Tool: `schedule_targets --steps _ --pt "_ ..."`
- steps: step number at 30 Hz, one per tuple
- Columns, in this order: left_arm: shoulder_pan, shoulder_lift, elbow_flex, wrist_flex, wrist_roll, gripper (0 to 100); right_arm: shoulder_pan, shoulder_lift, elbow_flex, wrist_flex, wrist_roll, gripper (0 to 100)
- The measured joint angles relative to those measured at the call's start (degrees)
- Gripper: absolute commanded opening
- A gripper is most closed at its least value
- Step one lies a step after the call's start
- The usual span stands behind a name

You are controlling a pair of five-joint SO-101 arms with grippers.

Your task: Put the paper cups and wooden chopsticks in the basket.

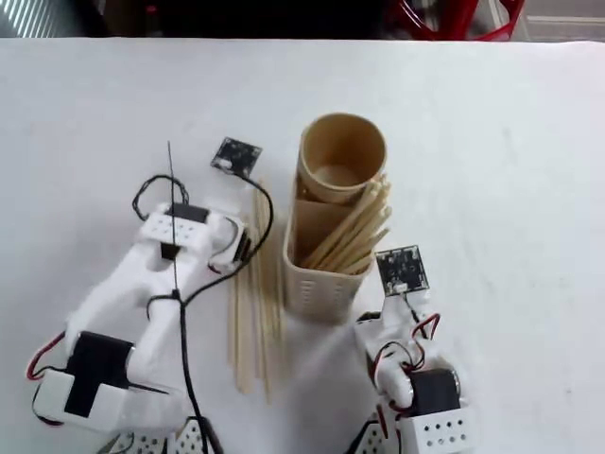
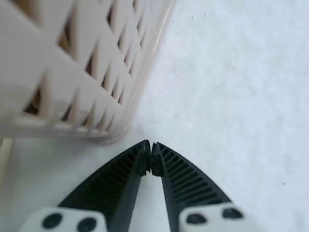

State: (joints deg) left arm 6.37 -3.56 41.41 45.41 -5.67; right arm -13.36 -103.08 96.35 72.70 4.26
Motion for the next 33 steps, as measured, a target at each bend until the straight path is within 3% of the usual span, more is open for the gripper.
schedule_targets --steps 15,22,27,33 --pt "-0.1 1.1 0.0 1.4 0.0 14 0.0 0.0 0.0 0.0 0.0 1.9" --pt "-0.3 10.0 -8.1 8.5 1.0 14 0.0 0.0 0.0 0.0 0.0 1.9" --pt "-0.7 11.8 -10.6 10.7 2.6 3 0.0 0.0 0.0 0.0 0.0 1.9" --pt "-0.9 12.0 -10.6 10.7 2.7 3 0.0 0.0 0.0 0.0 0.0 1.9"
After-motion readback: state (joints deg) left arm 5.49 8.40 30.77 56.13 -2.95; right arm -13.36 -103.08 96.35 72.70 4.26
